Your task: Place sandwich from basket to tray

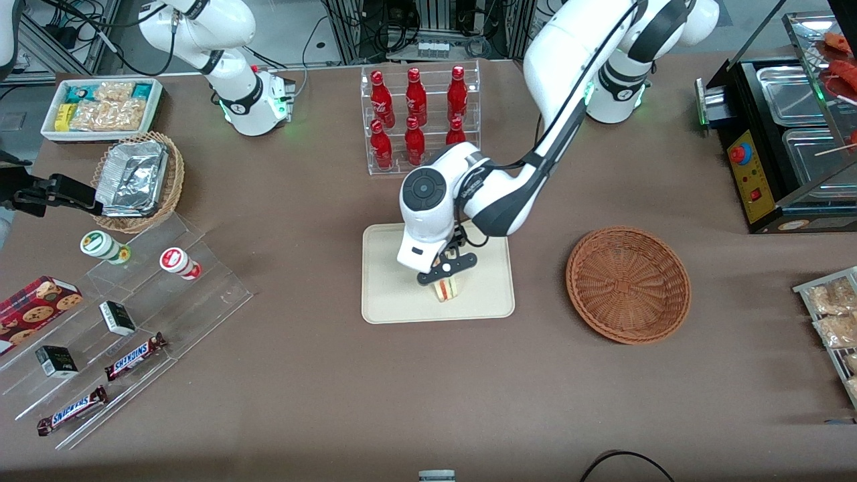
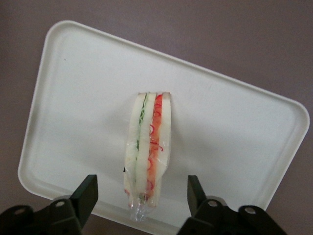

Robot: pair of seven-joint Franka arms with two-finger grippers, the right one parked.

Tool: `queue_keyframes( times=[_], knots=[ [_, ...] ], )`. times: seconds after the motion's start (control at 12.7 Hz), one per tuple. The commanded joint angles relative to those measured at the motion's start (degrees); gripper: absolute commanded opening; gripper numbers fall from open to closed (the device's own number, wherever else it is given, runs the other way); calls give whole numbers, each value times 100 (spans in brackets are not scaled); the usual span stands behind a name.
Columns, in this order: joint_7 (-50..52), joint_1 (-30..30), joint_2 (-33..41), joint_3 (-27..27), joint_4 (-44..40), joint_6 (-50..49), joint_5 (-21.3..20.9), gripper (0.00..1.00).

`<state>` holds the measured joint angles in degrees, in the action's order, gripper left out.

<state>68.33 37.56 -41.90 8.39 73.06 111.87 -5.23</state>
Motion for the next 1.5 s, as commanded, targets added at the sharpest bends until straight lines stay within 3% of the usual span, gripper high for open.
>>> queue_keyframes(
  times=[0.0, 0.16, 0.47, 0.79, 1.18, 1.42],
  knots=[
    [23, -144, 268, 5, -257, -507, 4, 100],
    [-82, -380, 480, -4, -223, -726, -13, 100],
    [-2082, -1030, 910, -13, -161, -1491, 40, 100],
    [-3200, -1865, 1569, -13, 619, -1913, 189, 100],
    [-5677, -3042, 2755, -13, 1946, -1826, 259, 100],
    [-6515, -3536, 3152, -13, 2335, -1852, 294, 100]
  ],
)
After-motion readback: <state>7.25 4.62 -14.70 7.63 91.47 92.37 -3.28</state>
